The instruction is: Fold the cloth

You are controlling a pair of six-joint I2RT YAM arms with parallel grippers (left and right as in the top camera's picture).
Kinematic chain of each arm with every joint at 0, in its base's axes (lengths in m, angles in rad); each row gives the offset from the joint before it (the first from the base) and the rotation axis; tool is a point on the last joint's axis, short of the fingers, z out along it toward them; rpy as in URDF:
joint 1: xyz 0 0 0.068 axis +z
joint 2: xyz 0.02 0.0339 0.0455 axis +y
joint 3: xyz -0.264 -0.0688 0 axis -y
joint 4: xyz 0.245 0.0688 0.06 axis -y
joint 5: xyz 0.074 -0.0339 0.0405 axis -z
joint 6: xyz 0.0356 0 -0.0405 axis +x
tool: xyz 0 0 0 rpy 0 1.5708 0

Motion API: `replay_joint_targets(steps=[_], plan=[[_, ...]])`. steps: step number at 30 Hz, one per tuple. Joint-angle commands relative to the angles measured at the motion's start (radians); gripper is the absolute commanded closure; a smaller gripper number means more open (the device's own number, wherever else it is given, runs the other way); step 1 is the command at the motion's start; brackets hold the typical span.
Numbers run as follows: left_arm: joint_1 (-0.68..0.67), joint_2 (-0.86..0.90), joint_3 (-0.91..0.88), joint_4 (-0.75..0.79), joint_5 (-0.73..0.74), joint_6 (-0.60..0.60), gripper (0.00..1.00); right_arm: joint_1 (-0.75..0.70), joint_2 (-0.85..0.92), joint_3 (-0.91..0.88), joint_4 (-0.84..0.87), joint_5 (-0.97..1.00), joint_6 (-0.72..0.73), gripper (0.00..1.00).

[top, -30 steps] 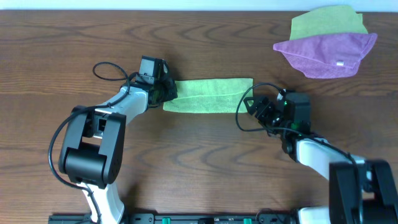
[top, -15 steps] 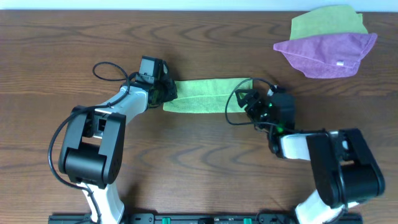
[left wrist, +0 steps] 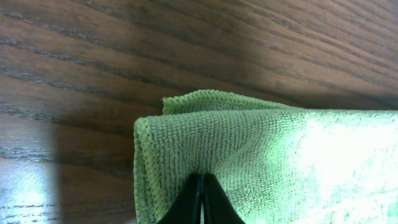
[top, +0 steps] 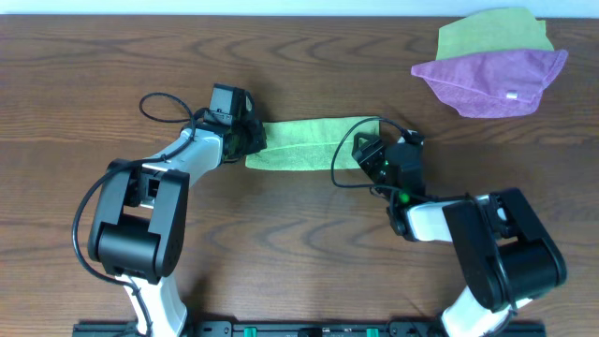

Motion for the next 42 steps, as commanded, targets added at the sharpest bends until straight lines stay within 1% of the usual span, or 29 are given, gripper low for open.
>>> replay_joint_targets(steps=[1, 5, 7, 9, 10, 12, 13, 14, 15, 16, 17, 22, 30, 36, 40, 42], plan=[[-0.003, 0.011, 0.008, -0.019, -0.019, -0.004, 0.94, 0.001, 0.074, 0.002, -0.03, 0.086, 0.014, 0.37], [-0.003, 0.011, 0.008, -0.019, -0.019, -0.004, 0.95, 0.001, 0.124, 0.036, -0.019, 0.085, 0.012, 0.4], [-0.003, 0.011, 0.008, -0.019, -0.019, -0.004, 0.95, 0.001, 0.141, 0.054, -0.01, 0.083, -0.004, 0.45], [-0.003, 0.011, 0.008, -0.019, -0.019, -0.004, 0.94, 0.001, 0.143, 0.067, -0.008, 0.083, -0.039, 0.53], [-0.003, 0.011, 0.008, -0.019, -0.019, -0.004, 0.94, 0.001, 0.143, 0.078, -0.008, 0.082, -0.083, 0.61], [-0.003, 0.011, 0.008, -0.02, -0.019, -0.004, 0.95, 0.001, 0.143, 0.083, 0.016, 0.068, -0.132, 0.73], [-0.003, 0.011, 0.008, -0.019, -0.018, -0.004, 0.94, 0.0, 0.143, 0.083, 0.037, 0.051, -0.161, 0.81], [-0.003, 0.011, 0.008, -0.019, -0.019, -0.004, 0.95, 0.0, 0.143, 0.083, 0.057, 0.037, -0.182, 0.86], [-0.003, 0.011, 0.008, -0.019, -0.018, -0.004, 0.94, 0.0, 0.143, 0.083, 0.084, 0.017, -0.206, 0.93], [-0.002, 0.011, 0.008, -0.02, -0.019, -0.004, 0.94, 0.0, 0.142, 0.083, 0.101, 0.004, -0.22, 0.97], [-0.001, 0.011, 0.008, -0.021, -0.019, -0.004, 0.94, 0.0, 0.141, 0.083, 0.118, -0.008, -0.232, 0.99], [0.019, 0.011, 0.009, -0.036, -0.019, -0.004, 0.94, -0.003, 0.092, 0.083, 0.13, -0.069, -0.278, 0.99], [0.067, 0.011, 0.011, -0.038, -0.018, -0.004, 0.94, -0.002, -0.063, 0.083, 0.095, -0.135, -0.329, 0.99], [0.069, 0.011, 0.011, -0.036, 0.003, -0.004, 0.94, 0.016, -0.081, 0.096, 0.095, -0.208, -0.329, 0.99], [0.069, 0.011, 0.011, -0.036, 0.004, -0.004, 0.94, 0.053, -0.081, 0.133, 0.088, -0.206, -0.354, 0.99], [0.069, 0.011, 0.011, -0.036, 0.004, -0.004, 0.94, 0.072, -0.081, 0.167, 0.051, -0.207, -0.37, 0.99]])
